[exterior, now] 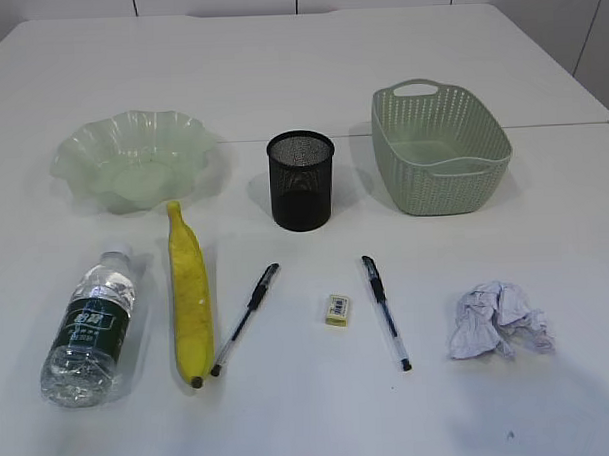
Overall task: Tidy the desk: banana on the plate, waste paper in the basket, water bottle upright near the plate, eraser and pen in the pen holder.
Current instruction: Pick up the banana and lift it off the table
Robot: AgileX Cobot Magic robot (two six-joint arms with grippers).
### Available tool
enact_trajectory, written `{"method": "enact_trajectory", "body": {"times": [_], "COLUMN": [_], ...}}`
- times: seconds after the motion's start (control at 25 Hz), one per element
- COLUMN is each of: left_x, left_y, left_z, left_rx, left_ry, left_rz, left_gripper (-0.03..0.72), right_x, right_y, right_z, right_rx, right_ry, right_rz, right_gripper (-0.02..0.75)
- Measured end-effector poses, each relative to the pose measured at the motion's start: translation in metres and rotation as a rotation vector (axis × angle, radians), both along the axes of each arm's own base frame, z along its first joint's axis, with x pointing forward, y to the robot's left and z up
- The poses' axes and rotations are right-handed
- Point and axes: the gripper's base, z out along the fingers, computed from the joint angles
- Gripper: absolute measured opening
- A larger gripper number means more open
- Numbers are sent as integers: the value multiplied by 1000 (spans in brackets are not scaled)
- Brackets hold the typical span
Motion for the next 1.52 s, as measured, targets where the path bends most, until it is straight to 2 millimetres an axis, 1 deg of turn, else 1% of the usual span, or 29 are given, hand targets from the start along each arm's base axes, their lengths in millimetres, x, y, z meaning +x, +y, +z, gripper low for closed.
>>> {"method": "enact_trajectory", "body": {"times": [0.08, 0.24, 0.32, 0.44, 0.6, 0.76, 0.92, 1.0, 1.12, 1.24, 1.36, 1.52], "left_x": [22, 61, 76, 95, 119, 142, 162, 171, 182, 188, 192, 193], "left_y": [-8, -34, -47, -68, -99, -132, -154, -161, -166, -170, -168, -156], "left_z": [3, -6, -13, -26, -52, -90, -130, -149, -167, -171, -174, -181], "left_rx": [12, 112, 159, 159, 125, 97, 75, 45, 0, -41, -50, 47], "left_ry": [61, 180, 200, 200, 224, 274, 320, 343, 346, 307, 299, 322], "left_rz": [-51, -182, -221, -238, -244, -243, -219, -174, -117, -92, -42, 72], "left_gripper": [465, 465, 465, 465, 465, 474, 498, 502, 505, 505, 505, 506], "right_x": [0, 3, 6, 13, 26, 38, 43, 44, 44, 44, 44, 44], "right_y": [0, 0, 1, 1, 2, 2, 4, 5, 5, 5, 5, 5], "right_z": [0, -3, -4, 2, 13, 20, 19, 19, 19, 19, 19, 19], "right_rx": [1, 21, 22, 21, 20, 20, 40, 45, 51, 51, 51, 51], "right_ry": [-1, 44, 96, 133, 152, 177, 194, 200, 200, 200, 198, 198], "right_rz": [-1, -15, -17, -16, -16, -14, -8, -6, -4, -4, -4, -4], "right_gripper": [534, 534, 531, 512, 501, 501, 501, 501, 501, 501, 501, 501]}}
